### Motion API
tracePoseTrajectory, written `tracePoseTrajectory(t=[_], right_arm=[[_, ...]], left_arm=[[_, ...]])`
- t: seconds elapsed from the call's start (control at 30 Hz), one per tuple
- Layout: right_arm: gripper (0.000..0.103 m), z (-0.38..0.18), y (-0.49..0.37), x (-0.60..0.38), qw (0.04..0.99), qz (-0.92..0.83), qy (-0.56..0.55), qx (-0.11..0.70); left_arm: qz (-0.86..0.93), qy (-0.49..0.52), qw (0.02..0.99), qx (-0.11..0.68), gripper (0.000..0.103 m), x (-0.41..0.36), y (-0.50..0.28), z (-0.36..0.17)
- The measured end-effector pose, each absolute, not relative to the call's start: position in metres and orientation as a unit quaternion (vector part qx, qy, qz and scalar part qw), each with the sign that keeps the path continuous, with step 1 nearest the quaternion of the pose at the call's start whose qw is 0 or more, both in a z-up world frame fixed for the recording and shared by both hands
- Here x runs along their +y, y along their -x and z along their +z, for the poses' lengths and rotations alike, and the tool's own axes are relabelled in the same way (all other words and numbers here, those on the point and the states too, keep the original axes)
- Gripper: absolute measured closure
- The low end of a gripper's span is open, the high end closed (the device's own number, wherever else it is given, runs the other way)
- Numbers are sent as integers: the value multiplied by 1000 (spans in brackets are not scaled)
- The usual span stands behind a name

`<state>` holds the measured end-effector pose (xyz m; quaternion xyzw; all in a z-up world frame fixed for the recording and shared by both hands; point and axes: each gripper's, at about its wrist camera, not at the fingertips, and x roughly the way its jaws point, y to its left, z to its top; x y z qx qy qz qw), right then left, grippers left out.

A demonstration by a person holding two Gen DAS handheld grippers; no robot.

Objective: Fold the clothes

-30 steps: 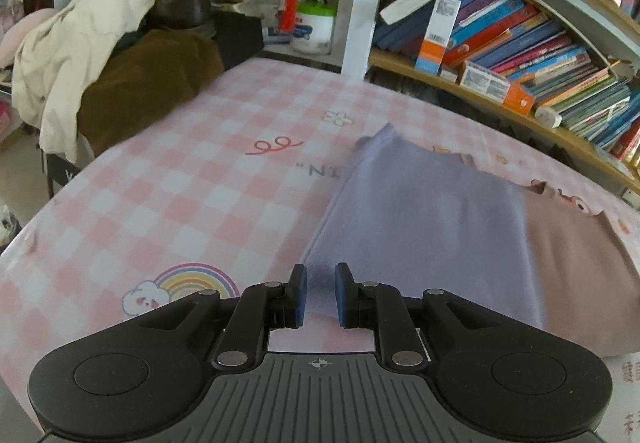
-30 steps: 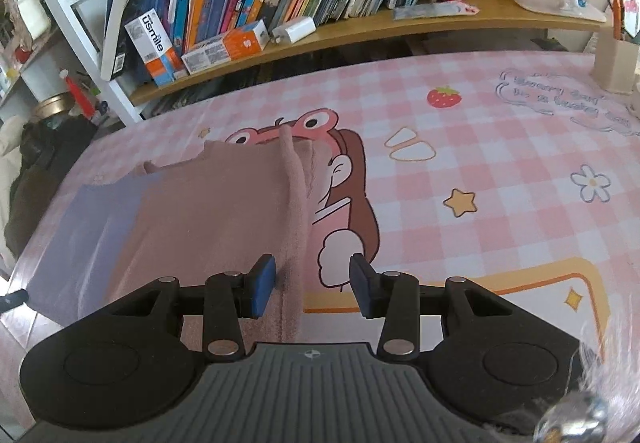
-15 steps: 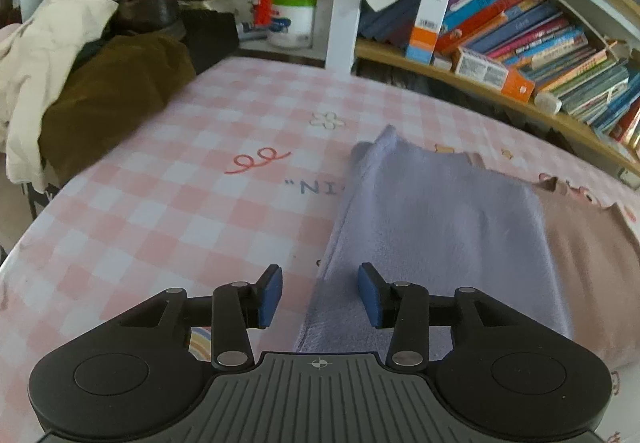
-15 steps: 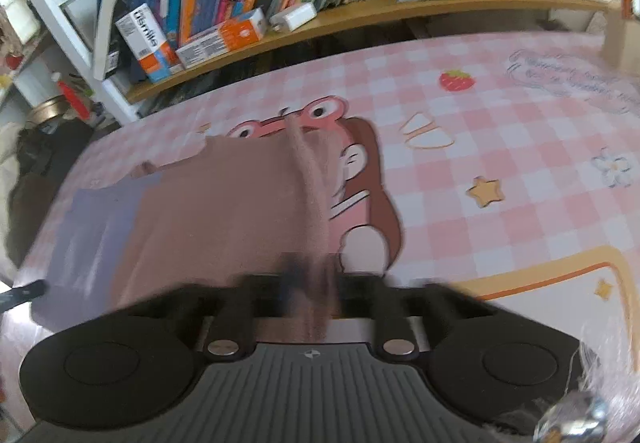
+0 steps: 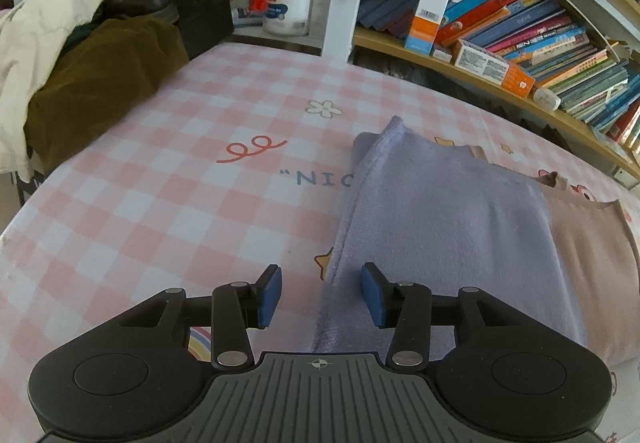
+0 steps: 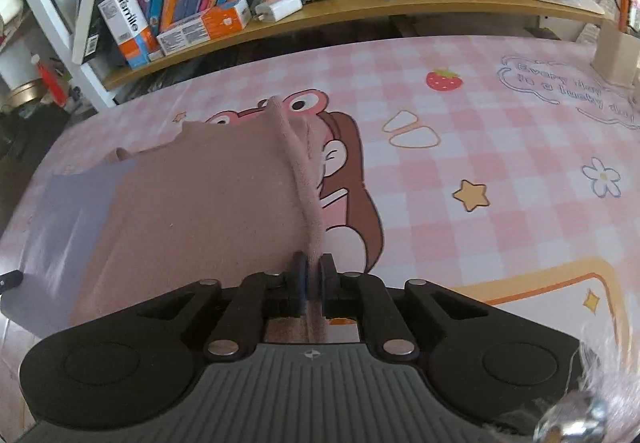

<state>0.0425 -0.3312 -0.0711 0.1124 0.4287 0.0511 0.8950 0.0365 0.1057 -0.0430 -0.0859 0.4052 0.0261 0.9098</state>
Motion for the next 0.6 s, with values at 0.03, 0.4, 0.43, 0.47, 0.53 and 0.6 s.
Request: tracePoseTrajectory(t=[0.03,0.4,0.43,0.47,0.53,0.6], right_arm=[[81,-69,-41,-332,897,48,-111,426],[73,-58,-22,-338,896,58,-144,417],[73,-58,-21,-338,895,59,-142,419],[74,-59,-21,-337,894,61,-140,421],[76,-60,-21,-334,892,65,-133,427],[86,-62,-22,-330,890,73,-123,433]], left_arm=[[29,87,911,403,59,106,-35,-41],[31,95,923,372,60,111,-23,-25],[23,92,921,378,60,110,-26,-27],[15,91,918,387,64,109,-30,-30],[8,94,913,397,67,107,-37,-36],[-6,99,910,402,79,104,-41,-39]])
